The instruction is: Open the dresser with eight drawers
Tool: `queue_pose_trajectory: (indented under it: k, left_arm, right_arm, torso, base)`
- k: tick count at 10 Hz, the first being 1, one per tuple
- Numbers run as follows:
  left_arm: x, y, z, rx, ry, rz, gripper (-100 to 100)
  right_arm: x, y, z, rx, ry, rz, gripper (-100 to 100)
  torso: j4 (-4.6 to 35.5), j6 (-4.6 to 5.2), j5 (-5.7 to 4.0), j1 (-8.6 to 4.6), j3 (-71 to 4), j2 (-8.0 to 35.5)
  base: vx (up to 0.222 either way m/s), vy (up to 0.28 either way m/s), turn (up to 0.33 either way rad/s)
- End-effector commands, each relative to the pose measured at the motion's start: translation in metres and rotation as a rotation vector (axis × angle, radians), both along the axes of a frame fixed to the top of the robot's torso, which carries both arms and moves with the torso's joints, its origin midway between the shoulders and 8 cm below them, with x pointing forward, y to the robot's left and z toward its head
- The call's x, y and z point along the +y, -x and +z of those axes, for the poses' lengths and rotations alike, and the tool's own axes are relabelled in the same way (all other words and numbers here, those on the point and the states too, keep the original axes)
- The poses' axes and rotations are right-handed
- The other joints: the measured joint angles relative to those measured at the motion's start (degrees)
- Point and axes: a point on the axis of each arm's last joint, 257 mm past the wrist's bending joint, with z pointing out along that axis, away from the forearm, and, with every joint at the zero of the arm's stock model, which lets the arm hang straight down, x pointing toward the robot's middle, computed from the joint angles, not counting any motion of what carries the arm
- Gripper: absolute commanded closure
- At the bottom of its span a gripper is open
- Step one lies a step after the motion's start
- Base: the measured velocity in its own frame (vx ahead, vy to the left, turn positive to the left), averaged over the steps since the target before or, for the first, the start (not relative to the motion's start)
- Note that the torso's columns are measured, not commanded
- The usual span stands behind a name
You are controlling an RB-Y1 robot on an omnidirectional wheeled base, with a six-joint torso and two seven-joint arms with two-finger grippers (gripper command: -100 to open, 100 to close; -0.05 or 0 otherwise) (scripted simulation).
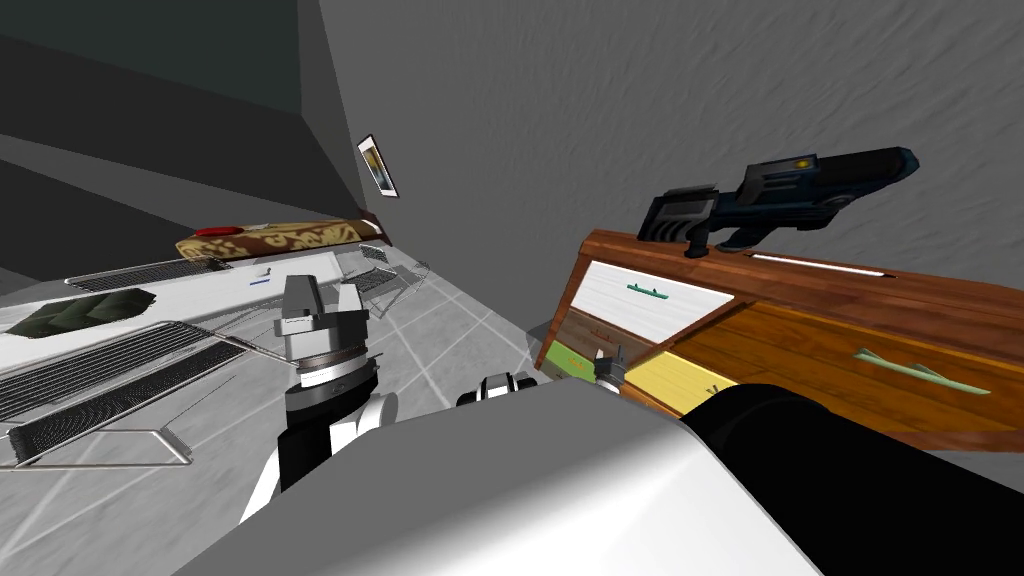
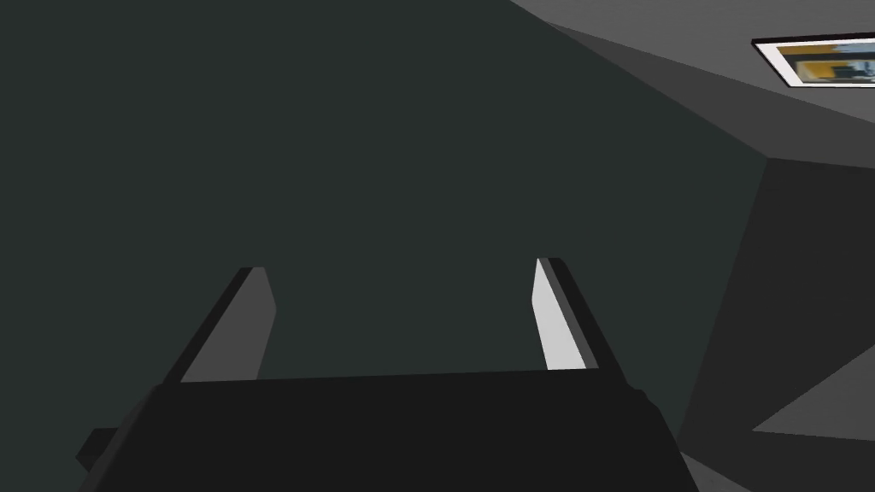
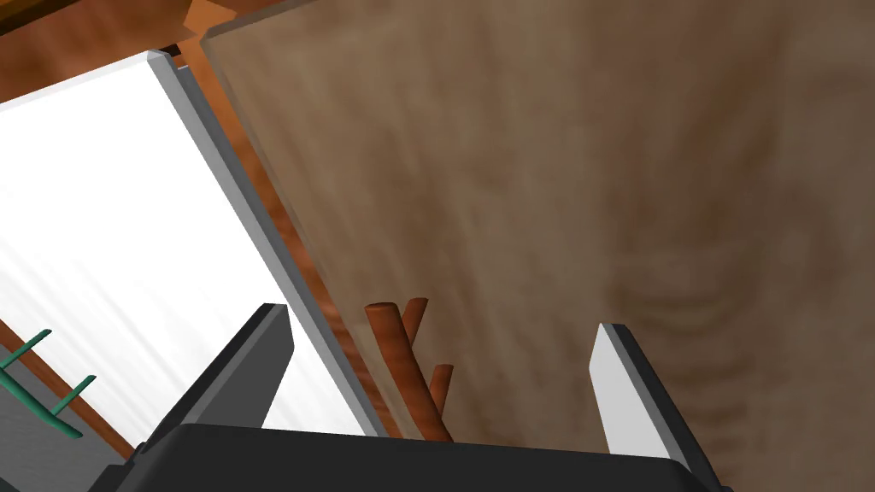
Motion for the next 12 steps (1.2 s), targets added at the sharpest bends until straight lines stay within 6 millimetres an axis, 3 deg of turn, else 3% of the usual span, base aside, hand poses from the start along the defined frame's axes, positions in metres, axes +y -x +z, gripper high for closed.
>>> queue_pose_trajectory:
  k: [1, 4, 5, 10, 11, 12]
  left_arm:
    - [0.0, 0.0, 0.0, 0.0, 0.0, 0.0, 0]
    - [0.0, 0.0, 0.0, 0.0, 0.0, 0.0, 0]
    - [0.0, 0.0, 0.0, 0.0, 0.0, 0.0, 0]
    - [0.0, 0.0, 0.0, 0.0, 0.0, 0.0, 0]
    - [0.0, 0.0, 0.0, 0.0, 0.0, 0.0, 0]
    - [0.0, 0.0, 0.0, 0.0, 0.0, 0.0, 0]
  right_arm:
    - [0.001, 0.002, 0.002, 0.0, 0.022, 0.001, -100]
    - [-0.001, 0.002, 0.009, -0.002, 0.025, 0.003, -100]
    - [0.001, 0.002, 0.004, -0.001, 0.026, 0.0, 100]
    - [0.011, 0.009, 0.013, -0.003, 0.027, 0.013, 100]
    - [0.019, -0.003, 0.015, -0.053, -0.037, 0.029, -100]
    - [0.023, -0.009, 0.015, -0.074, -0.065, 0.036, -100]
  torso:
    - [0.0, -0.01, 0.0, 0.02, 0.0, 0.0]
    - [-0.1, -0.01, -0.05, -0.15, -0.1, -0.2]
    - [0.0, -0.01, 0.0, 0.04, 0.0, 0.0]
    - [0.0, -0.01, 0.07, 0.19, 0.1, 0.1]
    - [0.0, -0.03, -0.05, -0.23, -0.1, -0.1]
    - [-0.1, -0.04, -0.16, -0.59, -0.1, -0.2]
  base:
    - [0.0, 0.008, 0.031]
    - [0.05, -0.041, -0.015]
    - [-0.048, 0.028, 0.036]
    - [-0.072, 0.103, -0.034]
    - [-0.03, -0.061, 0.051]
    - [-0.066, -0.135, 0.079]
